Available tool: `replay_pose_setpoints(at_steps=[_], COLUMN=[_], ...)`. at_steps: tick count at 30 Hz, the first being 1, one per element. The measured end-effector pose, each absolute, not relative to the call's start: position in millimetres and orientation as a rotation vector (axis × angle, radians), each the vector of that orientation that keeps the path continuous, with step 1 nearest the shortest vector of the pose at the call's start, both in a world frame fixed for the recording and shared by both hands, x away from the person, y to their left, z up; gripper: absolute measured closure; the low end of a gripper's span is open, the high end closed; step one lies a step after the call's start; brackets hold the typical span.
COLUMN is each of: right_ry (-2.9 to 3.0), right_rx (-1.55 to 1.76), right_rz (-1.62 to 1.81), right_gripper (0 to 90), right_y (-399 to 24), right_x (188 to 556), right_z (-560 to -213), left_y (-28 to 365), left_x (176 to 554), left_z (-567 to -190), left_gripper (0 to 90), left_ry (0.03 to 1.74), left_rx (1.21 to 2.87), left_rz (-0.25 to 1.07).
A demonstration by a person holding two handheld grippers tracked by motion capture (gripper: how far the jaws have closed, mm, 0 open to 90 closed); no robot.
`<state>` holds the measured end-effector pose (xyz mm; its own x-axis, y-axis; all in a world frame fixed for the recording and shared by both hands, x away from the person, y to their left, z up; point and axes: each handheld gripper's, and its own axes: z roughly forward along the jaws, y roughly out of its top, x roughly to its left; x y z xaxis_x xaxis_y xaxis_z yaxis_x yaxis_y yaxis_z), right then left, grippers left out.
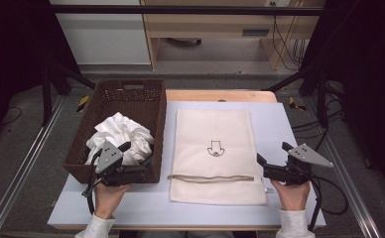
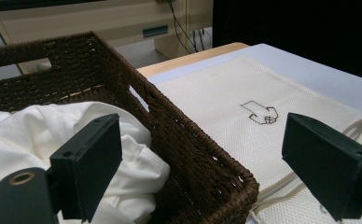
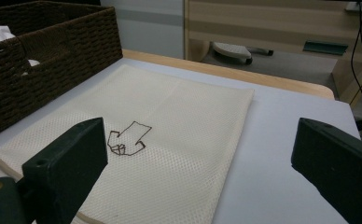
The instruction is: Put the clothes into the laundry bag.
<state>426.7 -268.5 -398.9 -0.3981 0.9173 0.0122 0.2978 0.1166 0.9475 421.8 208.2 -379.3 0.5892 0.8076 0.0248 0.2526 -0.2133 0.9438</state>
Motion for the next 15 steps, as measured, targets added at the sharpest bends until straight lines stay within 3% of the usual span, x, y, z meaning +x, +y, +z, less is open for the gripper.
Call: replay_pose_setpoints(at_steps=[15], right_ry=[1.825], right_rx=[1.171], right_rz=[1.266], right_gripper=[6.2], right_y=[-256], right_x=[428], right_z=[-401], left_y=[181], left_x=[413], left_z=[-378], left_gripper=[18.5], left_ry=[0.799], left_rx=[1.801], left_rz=[0.617])
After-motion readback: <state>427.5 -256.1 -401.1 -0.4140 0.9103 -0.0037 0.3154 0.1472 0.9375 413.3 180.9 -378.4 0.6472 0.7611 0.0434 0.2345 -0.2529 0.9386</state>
